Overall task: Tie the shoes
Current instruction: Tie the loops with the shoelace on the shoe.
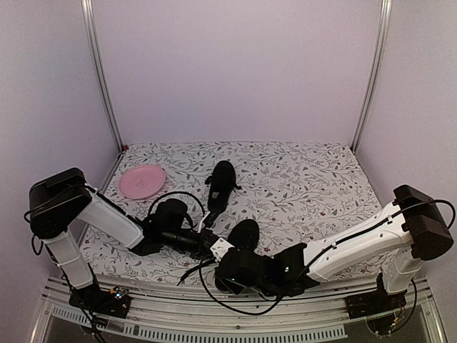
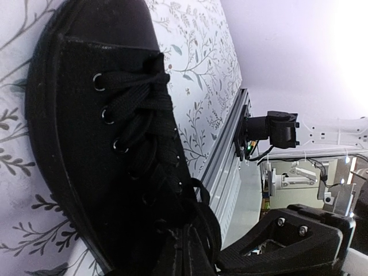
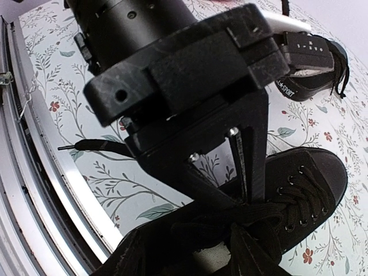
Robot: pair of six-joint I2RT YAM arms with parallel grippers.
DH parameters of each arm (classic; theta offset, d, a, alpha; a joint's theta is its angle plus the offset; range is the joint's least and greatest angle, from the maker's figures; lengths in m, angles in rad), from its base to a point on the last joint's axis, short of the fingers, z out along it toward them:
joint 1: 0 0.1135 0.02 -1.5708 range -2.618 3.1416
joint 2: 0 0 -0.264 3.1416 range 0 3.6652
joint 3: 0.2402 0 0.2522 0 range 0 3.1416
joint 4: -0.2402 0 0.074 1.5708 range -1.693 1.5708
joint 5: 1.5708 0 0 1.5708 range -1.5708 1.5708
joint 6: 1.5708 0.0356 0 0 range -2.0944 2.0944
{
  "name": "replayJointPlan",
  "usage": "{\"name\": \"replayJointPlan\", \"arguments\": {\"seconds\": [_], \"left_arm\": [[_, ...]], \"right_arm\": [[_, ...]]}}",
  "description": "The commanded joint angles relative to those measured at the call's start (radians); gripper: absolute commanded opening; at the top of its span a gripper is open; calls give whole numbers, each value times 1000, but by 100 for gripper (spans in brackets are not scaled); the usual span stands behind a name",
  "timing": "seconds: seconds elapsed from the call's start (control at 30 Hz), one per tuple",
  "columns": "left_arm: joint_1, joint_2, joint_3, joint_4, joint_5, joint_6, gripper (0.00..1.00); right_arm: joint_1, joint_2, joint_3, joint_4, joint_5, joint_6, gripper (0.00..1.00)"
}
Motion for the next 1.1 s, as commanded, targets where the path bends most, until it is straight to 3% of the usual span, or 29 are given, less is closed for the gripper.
{"name": "replayJointPlan", "arguments": {"seconds": [0.0, 0.3, 0.53, 1.07], "left_arm": [[14, -1, -8, -11, 3, -6, 0], [14, -2, -7, -9, 6, -10, 0], [14, -2, -7, -7, 2, -12, 0], [39, -50, -52, -31, -65, 2, 0]], "right_arm": [[6, 35, 38, -53, 67, -11, 50], [5, 46, 55, -61, 116, 12, 36], [-15, 26, 52, -81, 83, 112, 4], [-189, -227, -284, 255, -277, 240, 2]]}}
